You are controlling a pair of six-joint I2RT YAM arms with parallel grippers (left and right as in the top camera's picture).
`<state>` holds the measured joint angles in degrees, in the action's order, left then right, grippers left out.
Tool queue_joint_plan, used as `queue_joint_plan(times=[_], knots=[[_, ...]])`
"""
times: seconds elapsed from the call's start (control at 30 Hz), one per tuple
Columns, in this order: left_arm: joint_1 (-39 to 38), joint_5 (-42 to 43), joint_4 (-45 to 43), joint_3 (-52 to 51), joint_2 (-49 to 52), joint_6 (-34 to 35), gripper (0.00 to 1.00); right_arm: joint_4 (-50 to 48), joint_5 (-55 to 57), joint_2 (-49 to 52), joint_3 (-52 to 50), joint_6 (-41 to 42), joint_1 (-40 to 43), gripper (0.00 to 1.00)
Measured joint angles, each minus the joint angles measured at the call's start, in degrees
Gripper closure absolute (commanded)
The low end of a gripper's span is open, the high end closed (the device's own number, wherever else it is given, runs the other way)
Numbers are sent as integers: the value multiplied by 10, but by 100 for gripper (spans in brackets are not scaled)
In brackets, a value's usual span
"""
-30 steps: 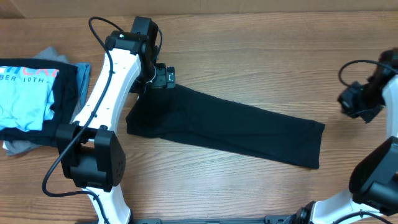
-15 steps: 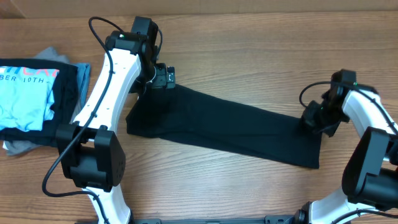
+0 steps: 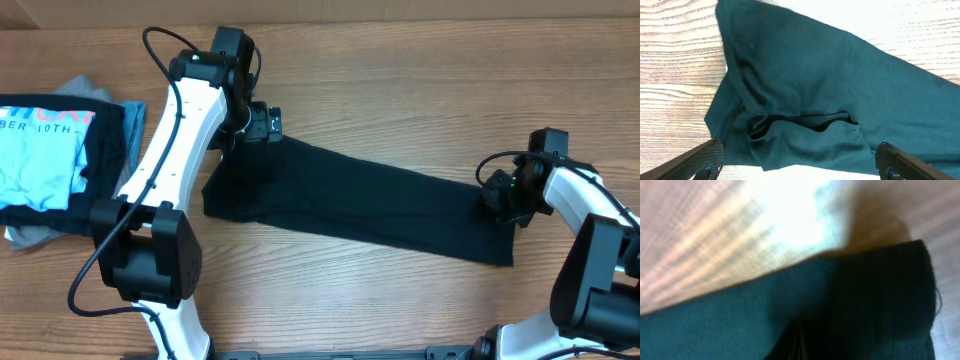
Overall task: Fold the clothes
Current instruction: 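Grasp the strip's right end with the right gripper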
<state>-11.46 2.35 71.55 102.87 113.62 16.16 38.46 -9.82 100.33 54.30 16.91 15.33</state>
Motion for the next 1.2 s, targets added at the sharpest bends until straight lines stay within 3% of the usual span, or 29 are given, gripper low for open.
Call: queue_joint_plan(times=[0.6,0.7,1.0,1.2], knots=[[0,0,0,0,0,0,0,-252,13,21,-16,10,-1,96],[0,0,0,0,0,0,0,-198,9,21,10,10,0,96],[0,0,0,0,0,0,0,132,-12,-23,240,5,0,96],[0,0,0,0,0,0,0,267,-33,-45,235,-10,-2,96]])
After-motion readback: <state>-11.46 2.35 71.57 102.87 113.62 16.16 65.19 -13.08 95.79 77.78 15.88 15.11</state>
